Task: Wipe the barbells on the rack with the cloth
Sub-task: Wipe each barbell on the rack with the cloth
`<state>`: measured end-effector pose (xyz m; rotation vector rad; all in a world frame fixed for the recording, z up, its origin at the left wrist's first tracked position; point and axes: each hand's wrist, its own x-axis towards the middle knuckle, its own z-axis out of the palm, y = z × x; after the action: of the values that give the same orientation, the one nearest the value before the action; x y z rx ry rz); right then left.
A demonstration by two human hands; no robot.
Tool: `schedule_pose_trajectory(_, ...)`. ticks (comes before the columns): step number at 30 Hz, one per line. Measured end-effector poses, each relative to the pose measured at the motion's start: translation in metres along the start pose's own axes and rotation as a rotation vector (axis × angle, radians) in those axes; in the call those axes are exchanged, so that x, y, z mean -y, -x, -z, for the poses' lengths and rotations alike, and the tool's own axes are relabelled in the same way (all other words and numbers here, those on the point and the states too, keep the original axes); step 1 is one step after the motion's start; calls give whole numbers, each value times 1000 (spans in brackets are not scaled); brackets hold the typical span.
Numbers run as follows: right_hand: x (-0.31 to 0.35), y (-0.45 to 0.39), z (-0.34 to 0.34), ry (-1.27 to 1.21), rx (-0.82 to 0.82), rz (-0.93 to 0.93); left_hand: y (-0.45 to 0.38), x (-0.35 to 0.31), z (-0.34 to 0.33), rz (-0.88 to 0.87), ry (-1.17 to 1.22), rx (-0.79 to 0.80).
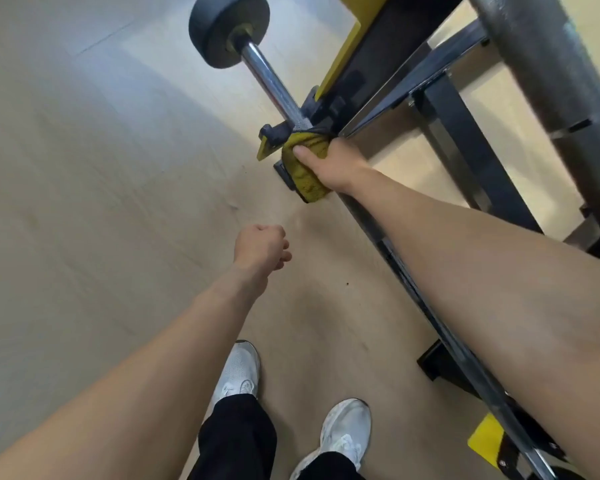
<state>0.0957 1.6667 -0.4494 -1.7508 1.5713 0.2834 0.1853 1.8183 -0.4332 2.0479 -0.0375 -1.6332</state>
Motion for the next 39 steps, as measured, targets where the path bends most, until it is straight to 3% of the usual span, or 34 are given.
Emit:
schedule_pose_trajectory(6,-12,9,-25,306,-264,32,-6,8,-10,-17,-22,20)
schedule_pose_trajectory(10,-34,30,-33,338,-373,62,9,25,-19,-58,-54,102)
schedule_pose_trajectory(18,-113,106,-45,338,-387,21,36,61,-64,-170,-137,178)
schedule_pose_trajectory(29,-225,187,-65,358,-407,-50,110,118,-166,-228,-154,493)
schedule_pose_trajectory(39,-287,233,-74,373,-356,-108,132,177,-215,-286,-288,516)
